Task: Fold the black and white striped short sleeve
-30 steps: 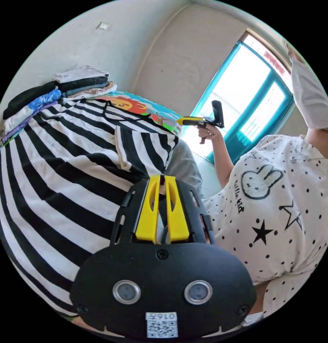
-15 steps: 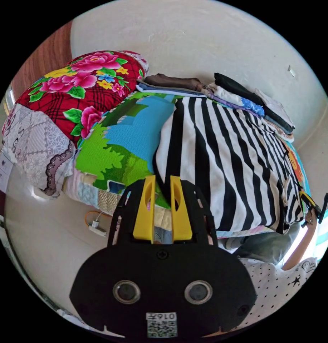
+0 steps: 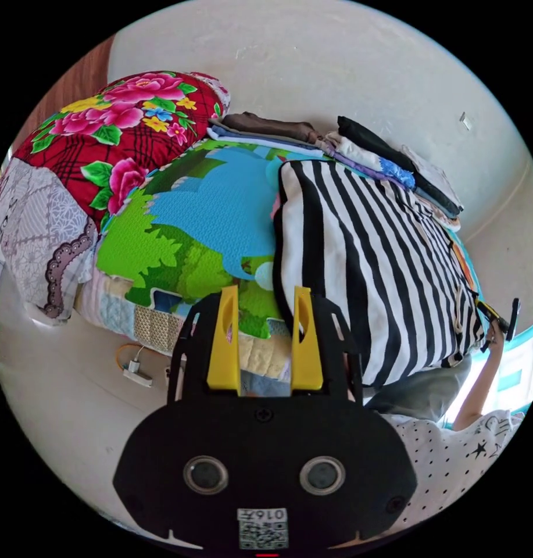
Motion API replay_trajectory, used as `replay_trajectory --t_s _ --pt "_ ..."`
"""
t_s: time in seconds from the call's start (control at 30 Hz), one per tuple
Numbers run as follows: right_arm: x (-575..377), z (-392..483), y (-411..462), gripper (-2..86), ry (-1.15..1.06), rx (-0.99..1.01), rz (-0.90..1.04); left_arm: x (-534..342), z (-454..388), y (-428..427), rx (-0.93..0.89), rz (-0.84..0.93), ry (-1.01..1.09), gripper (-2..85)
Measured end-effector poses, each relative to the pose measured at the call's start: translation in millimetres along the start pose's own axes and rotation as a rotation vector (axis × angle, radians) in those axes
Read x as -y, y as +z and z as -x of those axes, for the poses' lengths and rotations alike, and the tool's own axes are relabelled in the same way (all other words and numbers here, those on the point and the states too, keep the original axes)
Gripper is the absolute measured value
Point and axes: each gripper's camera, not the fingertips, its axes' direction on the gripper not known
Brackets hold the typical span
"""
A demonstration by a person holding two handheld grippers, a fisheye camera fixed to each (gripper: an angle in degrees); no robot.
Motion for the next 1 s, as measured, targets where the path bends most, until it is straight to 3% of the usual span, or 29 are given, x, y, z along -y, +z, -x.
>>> replay_trajectory --t_s 0.17,0.43,0.5,0.7,0.83,0.93,1.0 --pt "-8.0 6.6 -22.8 5.7 0.032 -0.072 0.013 5.5 15.6 -9.5 -0.142 -0.046 -0.002 12.9" --pt "-42.1 21.1 -95.9 7.9 0.043 -0.088 -0.142 20.9 29.8 14.8 -0.388 0.065 -0.01 7.4" --pt "-45.4 25.5 -106.7 7.6 0.034 -0.088 -0.16 24.7 26.5 10.4 -0.367 0.024 -0.034 0.6" --pt "-47.6 35.1 -134.8 6.9 0.038 -0.026 -0.223 45.0 -66.9 -21.6 -0.392 -0.122 0.273 1.2" --pt "-39.4 52.5 -137.9 6.6 -0.005 0.034 -0.223 47.2 -148.6 5.1 -0.43 -0.013 0.455 8.4" --pt "-33.8 63.8 -136.4 6.6 -0.05 0.06 -0.2 35.7 -182.4 29.0 -0.358 0.079 0.52 10.9" --pt "-31.8 65.6 -136.8 6.6 -0.065 0.063 -0.184 29.3 -183.3 29.4 -0.275 0.051 0.523 10.7"
